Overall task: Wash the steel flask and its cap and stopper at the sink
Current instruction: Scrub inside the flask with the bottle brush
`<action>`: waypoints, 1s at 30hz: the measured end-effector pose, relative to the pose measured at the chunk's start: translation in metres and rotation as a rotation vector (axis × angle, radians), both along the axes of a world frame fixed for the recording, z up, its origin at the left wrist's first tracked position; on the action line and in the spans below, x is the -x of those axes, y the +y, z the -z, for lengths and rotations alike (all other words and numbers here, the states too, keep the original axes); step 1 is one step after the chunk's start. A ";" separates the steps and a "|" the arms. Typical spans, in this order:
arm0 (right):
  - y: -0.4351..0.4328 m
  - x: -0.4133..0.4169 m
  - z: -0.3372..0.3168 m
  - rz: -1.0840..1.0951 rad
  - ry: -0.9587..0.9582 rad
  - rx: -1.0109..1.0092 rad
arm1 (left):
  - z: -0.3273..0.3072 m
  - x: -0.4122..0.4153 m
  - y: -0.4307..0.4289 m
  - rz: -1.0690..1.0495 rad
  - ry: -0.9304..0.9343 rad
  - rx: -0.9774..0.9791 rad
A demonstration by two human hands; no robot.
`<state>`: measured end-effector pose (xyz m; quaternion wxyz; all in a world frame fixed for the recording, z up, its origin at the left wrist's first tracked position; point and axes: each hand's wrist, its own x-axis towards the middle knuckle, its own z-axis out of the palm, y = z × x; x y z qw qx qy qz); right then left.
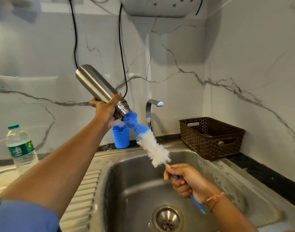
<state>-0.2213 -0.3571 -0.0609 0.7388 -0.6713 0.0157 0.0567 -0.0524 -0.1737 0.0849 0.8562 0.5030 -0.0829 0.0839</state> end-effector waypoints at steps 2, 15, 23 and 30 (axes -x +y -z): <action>-0.005 0.002 0.000 -0.030 0.033 0.000 | -0.004 -0.003 0.004 -0.032 0.001 0.010; -0.012 -0.021 0.009 0.553 -0.027 0.445 | 0.015 0.005 0.029 -0.121 -0.234 -0.415; -0.007 -0.016 0.015 0.547 -0.101 0.898 | 0.100 0.053 0.010 -0.125 -0.108 -0.465; 0.006 -0.015 0.006 0.579 -0.172 0.991 | 0.160 0.073 0.014 -0.041 0.016 -0.188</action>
